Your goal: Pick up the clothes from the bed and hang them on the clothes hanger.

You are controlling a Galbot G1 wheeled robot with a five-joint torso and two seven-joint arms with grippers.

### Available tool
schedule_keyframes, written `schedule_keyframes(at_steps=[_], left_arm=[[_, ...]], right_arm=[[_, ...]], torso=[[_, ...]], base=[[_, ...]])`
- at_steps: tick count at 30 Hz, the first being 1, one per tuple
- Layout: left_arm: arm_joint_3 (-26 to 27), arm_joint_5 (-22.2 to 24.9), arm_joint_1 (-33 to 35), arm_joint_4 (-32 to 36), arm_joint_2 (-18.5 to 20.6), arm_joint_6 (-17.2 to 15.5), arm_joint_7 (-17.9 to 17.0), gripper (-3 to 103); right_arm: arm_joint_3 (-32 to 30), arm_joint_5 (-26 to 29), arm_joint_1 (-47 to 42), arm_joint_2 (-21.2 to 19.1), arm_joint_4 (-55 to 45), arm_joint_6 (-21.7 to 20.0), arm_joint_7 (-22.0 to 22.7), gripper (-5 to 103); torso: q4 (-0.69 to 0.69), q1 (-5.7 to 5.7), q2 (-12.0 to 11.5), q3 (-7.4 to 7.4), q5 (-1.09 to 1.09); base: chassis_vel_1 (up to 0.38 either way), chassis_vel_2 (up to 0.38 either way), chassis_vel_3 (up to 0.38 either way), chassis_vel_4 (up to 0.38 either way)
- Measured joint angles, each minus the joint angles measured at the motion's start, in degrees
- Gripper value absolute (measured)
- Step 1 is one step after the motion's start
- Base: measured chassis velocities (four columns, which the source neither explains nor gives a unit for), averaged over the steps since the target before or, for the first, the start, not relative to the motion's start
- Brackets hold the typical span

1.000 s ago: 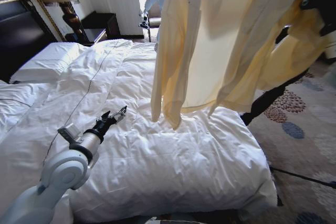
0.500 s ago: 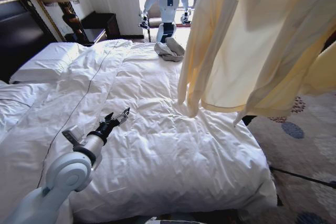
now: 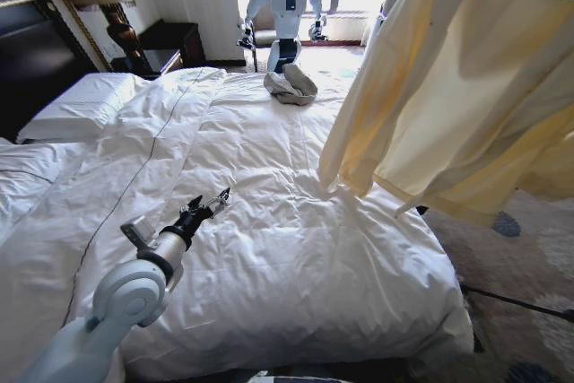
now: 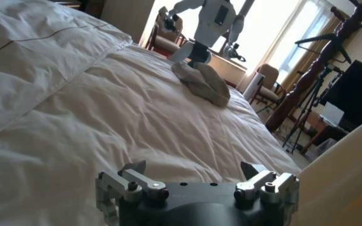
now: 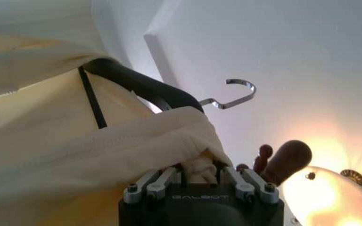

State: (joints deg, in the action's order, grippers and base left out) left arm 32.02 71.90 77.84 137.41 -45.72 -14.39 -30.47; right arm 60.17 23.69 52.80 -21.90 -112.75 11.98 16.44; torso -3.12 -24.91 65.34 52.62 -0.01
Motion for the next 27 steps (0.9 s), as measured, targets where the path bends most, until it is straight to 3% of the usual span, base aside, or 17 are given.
schedule_keyframes(at_steps=[2,9,17,21,27], left_arm=[[-0.99,-0.24,-0.35,-0.28,0.0,0.0,0.0,100],[-2.25,-0.61,-0.69,-0.62,-0.09,-0.01,-0.06,100],[-2.49,-1.31,-0.25,-0.74,-0.61,-0.02,-0.07,100],[-2.5,-1.65,-0.05,-1.05,-0.99,-0.04,-0.08,100],[-2.59,-1.87,-0.02,-1.54,-1.09,-0.05,-0.1,100]], right_arm=[[3.75,-0.94,5.38,-1.78,0.96,-0.05,-2.22,22],[4.05,-1.03,6.52,-3.19,5.27,0.59,-2.94,22],[6.25,-2.45,8.11,-0.94,10.85,0.65,-2.95,22],[11.8,-4.22,12.4,1.08,15.08,0.65,-2.98,22],[14.11,-4.14,12.77,3.96,19.11,0.89,-2.0,22]], torso=[[0.01,0.0,0.0,0.0,0.0],[0.0,0.0,0.0,0.0,0.0],[0.02,0.0,0.0,0.0,-0.01],[0.02,0.0,0.0,0.01,0.02],[0.01,-0.01,0.0,0.01,0.0]], base=[[0.0,0.0,0.0,0.0],[0.0,0.0,0.0,0.0],[0.0,0.0,0.0,0.0],[0.0,0.0,0.0,0.0],[0.0,0.0,0.0,0.0]])
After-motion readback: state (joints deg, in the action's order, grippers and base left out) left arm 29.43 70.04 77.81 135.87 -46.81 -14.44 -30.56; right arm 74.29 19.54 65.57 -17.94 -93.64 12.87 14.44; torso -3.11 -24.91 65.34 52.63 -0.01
